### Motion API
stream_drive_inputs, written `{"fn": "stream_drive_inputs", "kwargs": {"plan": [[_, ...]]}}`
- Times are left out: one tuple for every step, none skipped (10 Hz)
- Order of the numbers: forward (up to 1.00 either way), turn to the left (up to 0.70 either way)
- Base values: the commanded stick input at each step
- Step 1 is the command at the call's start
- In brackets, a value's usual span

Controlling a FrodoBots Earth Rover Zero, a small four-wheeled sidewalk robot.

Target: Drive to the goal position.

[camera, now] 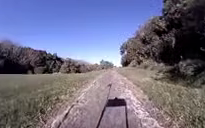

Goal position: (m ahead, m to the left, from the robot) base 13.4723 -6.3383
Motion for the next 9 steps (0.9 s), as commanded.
{"fn": "stream_drive_inputs", "kwargs": {"plan": [[0.5,0.0],[0.5,0.0],[0.5,0.0],[0.5,0.0],[0.5,0.0],[0.5,0.0],[0.5,-0.2],[0.5,0.0],[0.5,0.0]]}}
